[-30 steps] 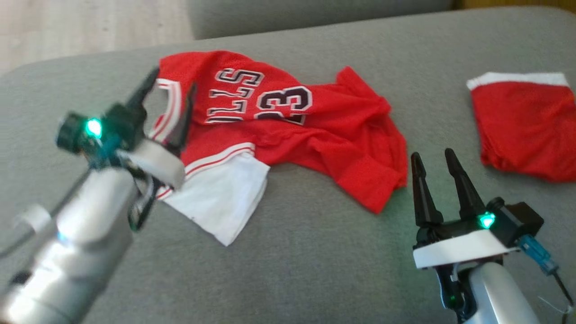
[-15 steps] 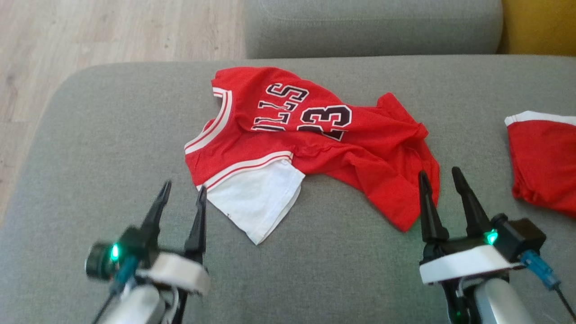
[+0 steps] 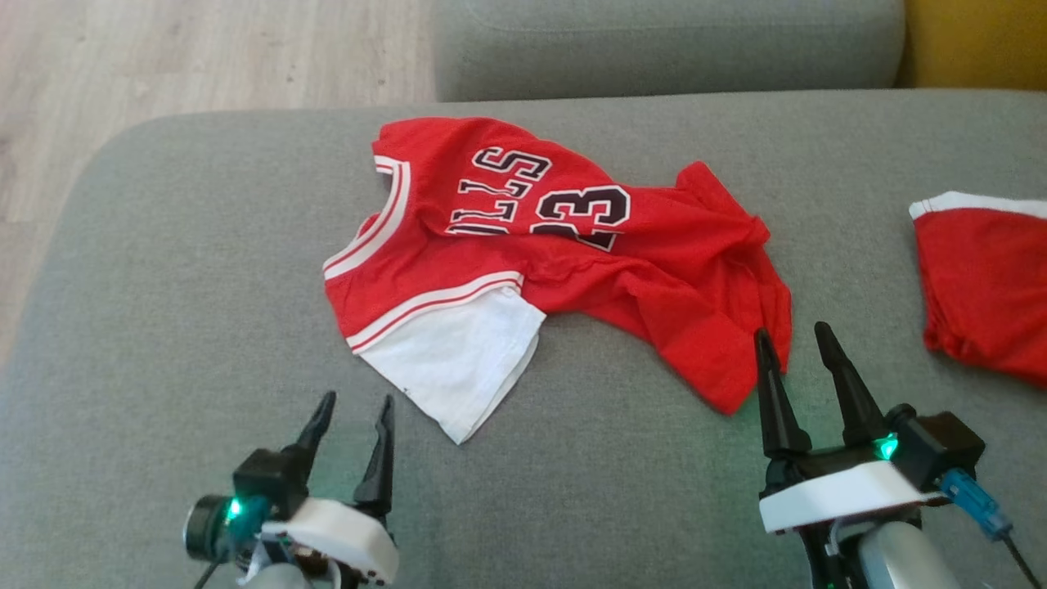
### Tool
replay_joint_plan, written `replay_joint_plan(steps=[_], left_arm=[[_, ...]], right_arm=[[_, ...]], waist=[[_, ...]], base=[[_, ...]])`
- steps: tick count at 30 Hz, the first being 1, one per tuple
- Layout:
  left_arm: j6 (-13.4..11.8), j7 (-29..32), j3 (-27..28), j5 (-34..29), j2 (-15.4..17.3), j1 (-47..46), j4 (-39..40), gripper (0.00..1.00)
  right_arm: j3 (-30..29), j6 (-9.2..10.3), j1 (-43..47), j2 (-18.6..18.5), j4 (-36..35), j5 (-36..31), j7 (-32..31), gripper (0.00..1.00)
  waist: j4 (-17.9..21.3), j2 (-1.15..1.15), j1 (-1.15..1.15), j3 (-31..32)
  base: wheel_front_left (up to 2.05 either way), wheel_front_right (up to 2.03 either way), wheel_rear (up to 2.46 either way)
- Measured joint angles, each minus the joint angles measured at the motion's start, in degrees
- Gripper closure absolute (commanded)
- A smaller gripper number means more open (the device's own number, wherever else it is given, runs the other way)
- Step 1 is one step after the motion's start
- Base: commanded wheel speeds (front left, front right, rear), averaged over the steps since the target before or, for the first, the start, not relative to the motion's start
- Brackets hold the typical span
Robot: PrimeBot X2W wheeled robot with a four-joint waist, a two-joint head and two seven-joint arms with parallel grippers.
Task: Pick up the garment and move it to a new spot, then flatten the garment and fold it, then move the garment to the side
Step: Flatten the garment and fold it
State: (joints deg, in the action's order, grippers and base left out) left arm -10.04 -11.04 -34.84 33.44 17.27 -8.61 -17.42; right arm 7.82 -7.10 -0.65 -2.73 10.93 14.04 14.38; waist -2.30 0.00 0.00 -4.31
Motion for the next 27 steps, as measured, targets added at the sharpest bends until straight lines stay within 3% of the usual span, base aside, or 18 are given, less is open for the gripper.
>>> replay_joint_plan(steps=[20,21,22,23,27], left_arm=[[6.6,14.6,0.8,11.5,-5.3,-9.5,-12.2,0.00],[6.9,14.8,0.7,11.5,-5.3,-10.0,-12.4,0.38],[7.1,15.4,0.6,11.5,-5.2,-10.3,-12.5,0.85],[7.5,15.6,0.5,11.5,-5.2,-10.5,-12.6,1.00],[7.1,14.5,0.1,10.5,-4.6,-11.1,-13.8,1.00]], right_arm=[[0.0,0.00,-2.6,0.0,-0.6,0.0,0.0,0.00],[0.0,0.00,-2.6,0.0,-0.6,0.0,0.0,0.00],[0.0,0.00,-2.6,0.0,-0.6,0.0,0.0,0.00],[0.0,0.00,-2.6,0.0,-0.6,0.0,0.0,0.00],[-0.3,0.00,-2.6,0.0,-0.6,0.1,0.0,0.00]], waist=[[5.6,0.00,0.00,-5.7],[5.8,0.00,0.01,-5.9],[6.1,0.00,0.00,-6.0],[6.2,0.00,0.00,-6.1],[6.4,0.00,0.01,-5.5]], base=[[0.00,0.00,0.00],[0.00,0.00,0.00],[0.00,0.00,0.00],[0.00,0.00,0.00],[0.00,0.00,0.00]])
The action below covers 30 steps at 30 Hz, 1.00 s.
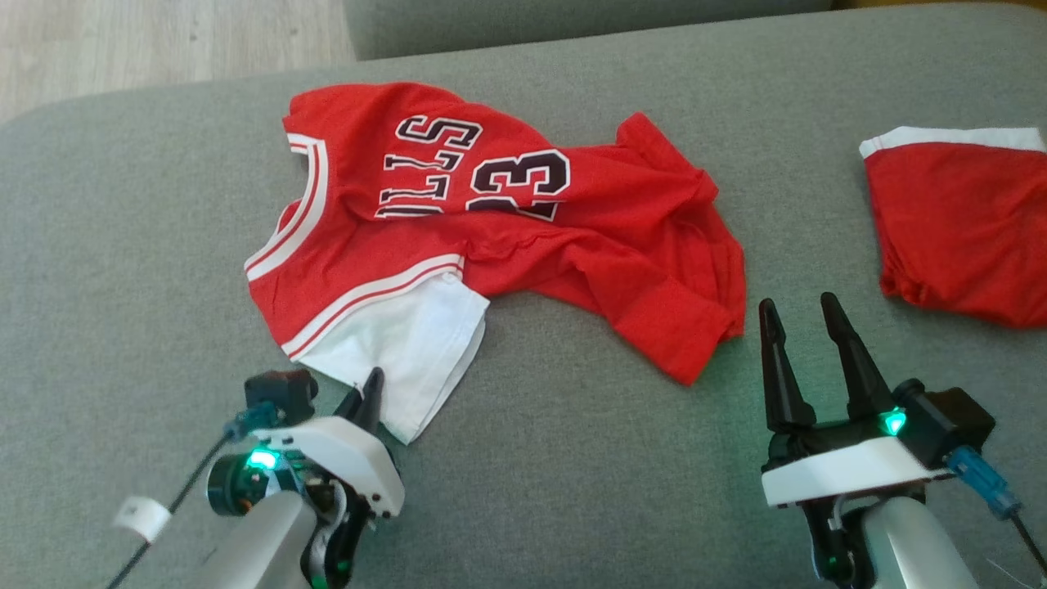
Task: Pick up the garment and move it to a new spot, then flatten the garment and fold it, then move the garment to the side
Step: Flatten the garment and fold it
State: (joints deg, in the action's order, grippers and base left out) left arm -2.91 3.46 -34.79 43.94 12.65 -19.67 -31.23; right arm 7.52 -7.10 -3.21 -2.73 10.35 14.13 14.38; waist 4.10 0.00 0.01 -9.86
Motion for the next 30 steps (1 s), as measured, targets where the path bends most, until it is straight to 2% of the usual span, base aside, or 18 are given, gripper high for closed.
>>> replay_joint_plan(steps=[4,11,18,24,25,26,30], left_arm=[[-1.5,-3.3,-0.2,-1.6,0.5,0.5,-0.7,1.00],[-4.3,-8.3,1.9,-2.7,5.3,4.6,0.1,1.00],[-6.5,-9.2,3.9,-2.6,8.4,8.3,3.9,1.00],[-8.1,-9.0,4.9,-2.2,9.4,8.8,4.3,1.00],[-8.3,-8.5,4.7,-2.3,9.7,8.9,4.2,0.28],[-8.3,-8.2,4.2,-2.9,10.0,9.1,4.1,0.00],[-8.7,-10.4,3.3,-3.7,9.4,9.6,4.4,0.00]], right_arm=[[-0.3,0.00,0.0,0.0,0.4,0.0,0.0,0.00],[-0.4,0.00,0.5,0.0,1.2,0.2,0.0,0.00],[0.2,0.00,2.4,0.0,2.2,0.5,0.0,0.00],[0.2,0.00,2.7,0.0,4.1,0.4,0.0,0.00],[0.2,0.00,2.7,0.0,4.5,0.3,0.0,0.00],[0.2,0.00,2.7,0.0,4.9,0.2,0.0,0.00],[-0.1,0.00,2.7,0.0,5.4,0.0,0.0,0.00]], waist=[[-0.5,0.00,0.00,1.5],[-2.4,0.00,-0.01,4.7],[-4.7,0.00,-0.02,6.6],[-5.5,0.00,-0.01,6.8],[-5.7,0.00,-0.01,6.9],[-5.7,0.00,-0.01,7.0],[-6.1,0.00,-0.01,7.3]], base=[[0.00,0.00,0.00],[0.00,0.00,0.00],[0.00,0.00,0.00],[0.00,0.00,0.00],[0.00,0.00,0.00],[0.00,0.00,0.00],[0.00,0.00,0.00]])
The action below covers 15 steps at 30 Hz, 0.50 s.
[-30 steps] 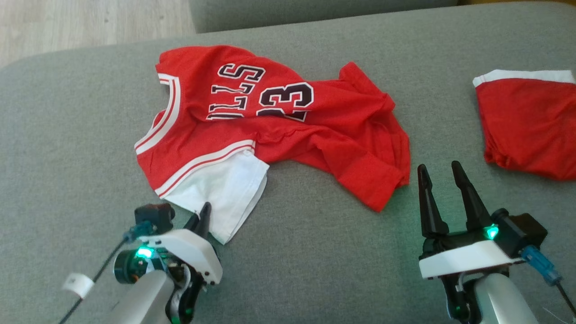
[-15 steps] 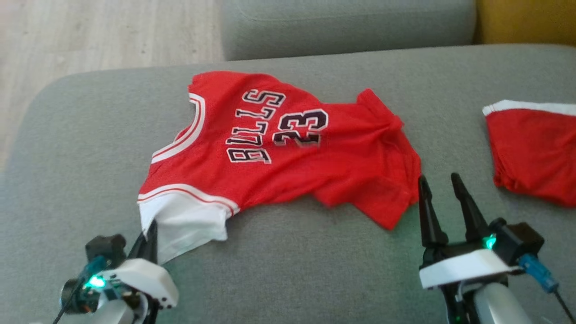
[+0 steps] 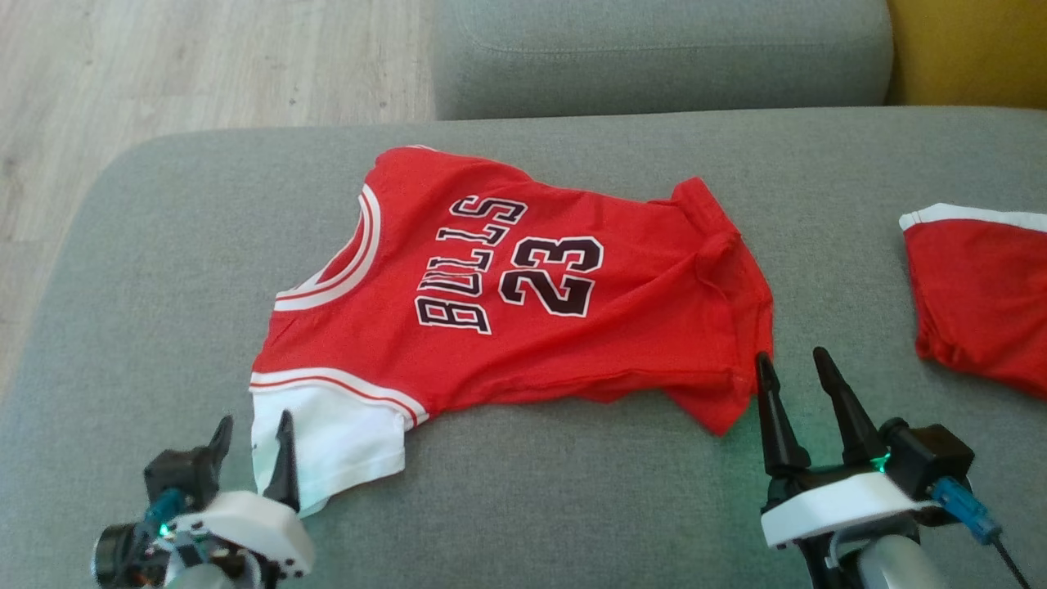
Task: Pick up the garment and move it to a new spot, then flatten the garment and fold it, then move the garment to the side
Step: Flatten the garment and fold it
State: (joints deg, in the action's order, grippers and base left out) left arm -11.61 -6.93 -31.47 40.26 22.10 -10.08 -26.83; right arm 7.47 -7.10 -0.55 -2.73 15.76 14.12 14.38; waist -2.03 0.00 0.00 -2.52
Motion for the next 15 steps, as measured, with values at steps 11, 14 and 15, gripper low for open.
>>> replay_joint_plan(steps=[11,14,15], left_arm=[[-1.0,-6.8,0.0,-2.4,-4.9,1.7,6.3,0.00],[-1.0,-6.9,-0.2,-3.4,-5.7,2.9,6.6,0.00],[-0.9,-7.1,-0.3,-3.5,-5.9,3.1,6.5,0.00]], right_arm=[[1.6,0.00,0.0,0.2,8.6,2.0,0.0,0.00],[1.8,0.00,-0.6,0.2,12.6,4.9,0.0,0.00],[2.0,0.00,-1.2,0.2,14.0,5.8,0.0,0.00]], waist=[[-2.1,0.00,0.00,0.7],[-2.7,0.00,0.00,0.3],[-2.8,0.00,0.00,0.1]], base=[[0.00,0.00,0.00],[0.00,0.00,0.00],[0.00,0.00,0.00]])
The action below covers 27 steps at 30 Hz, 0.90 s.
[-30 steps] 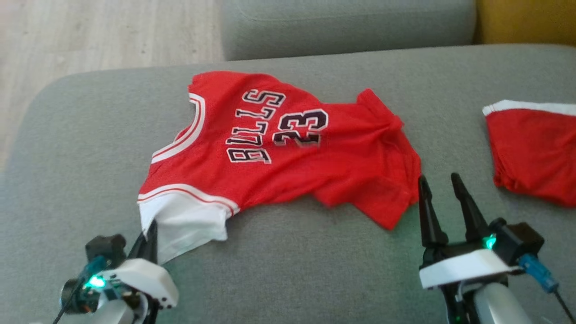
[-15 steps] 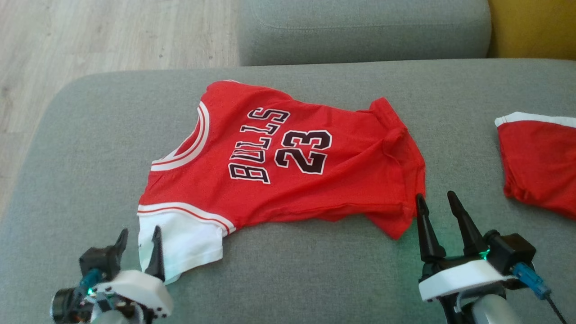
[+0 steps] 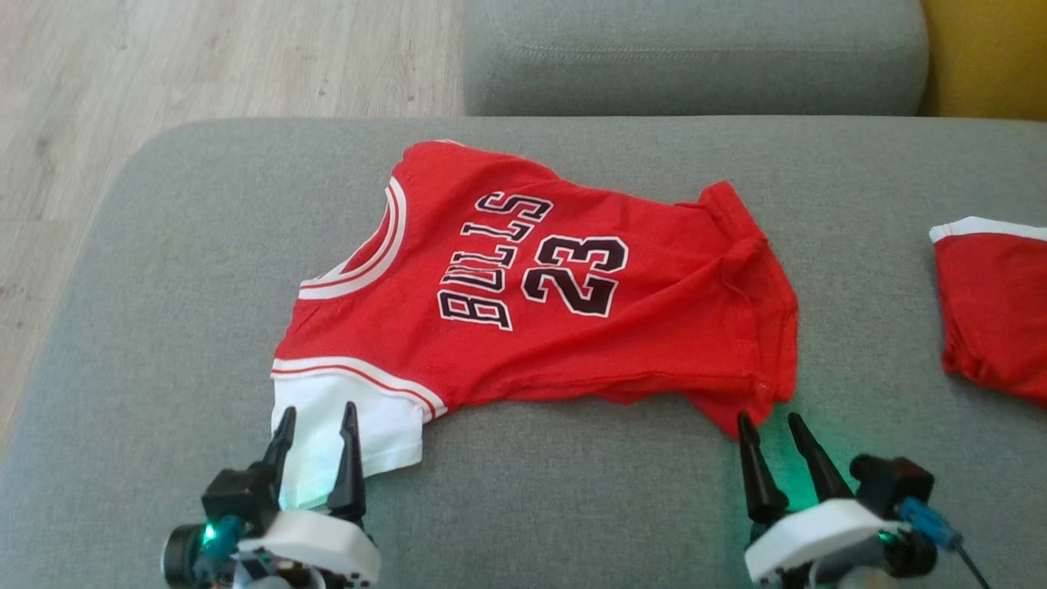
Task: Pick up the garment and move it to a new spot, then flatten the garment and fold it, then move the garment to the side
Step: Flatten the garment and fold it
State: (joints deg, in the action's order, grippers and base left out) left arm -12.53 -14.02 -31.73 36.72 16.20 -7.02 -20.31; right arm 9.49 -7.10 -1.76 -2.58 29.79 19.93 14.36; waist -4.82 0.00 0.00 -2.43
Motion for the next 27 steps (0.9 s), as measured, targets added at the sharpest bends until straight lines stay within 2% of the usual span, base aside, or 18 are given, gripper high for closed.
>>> replay_joint_plan(steps=[3,11,18,27], left_arm=[[0.0,-0.2,-0.1,-0.5,-0.8,0.0,-0.1,0.00],[0.6,-0.2,0.3,-0.5,-1.0,-0.1,-1.8,0.00],[1.0,-0.2,0.6,-0.6,-1.1,-0.1,-2.4,0.00],[1.5,-0.2,0.9,-1.0,-1.8,-0.6,-3.5,0.00]], right_arm=[[1.4,0.00,-2.8,0.0,2.9,3.0,0.0,0.00],[2.9,0.00,-6.4,0.0,5.6,5.0,0.0,0.00],[5.1,0.00,-6.4,-0.1,4.0,6.6,0.0,0.00],[5.1,0.00,-7.2,-0.1,1.4,6.7,0.0,0.00]], waist=[[-0.2,0.00,0.00,-0.6],[-0.6,0.00,0.00,-1.2],[-0.5,0.00,0.00,-1.5],[-0.3,0.00,0.00,-1.5]], base=[[0.00,0.00,0.00],[0.00,0.00,0.00],[0.00,0.00,0.00],[0.00,0.00,0.00]])
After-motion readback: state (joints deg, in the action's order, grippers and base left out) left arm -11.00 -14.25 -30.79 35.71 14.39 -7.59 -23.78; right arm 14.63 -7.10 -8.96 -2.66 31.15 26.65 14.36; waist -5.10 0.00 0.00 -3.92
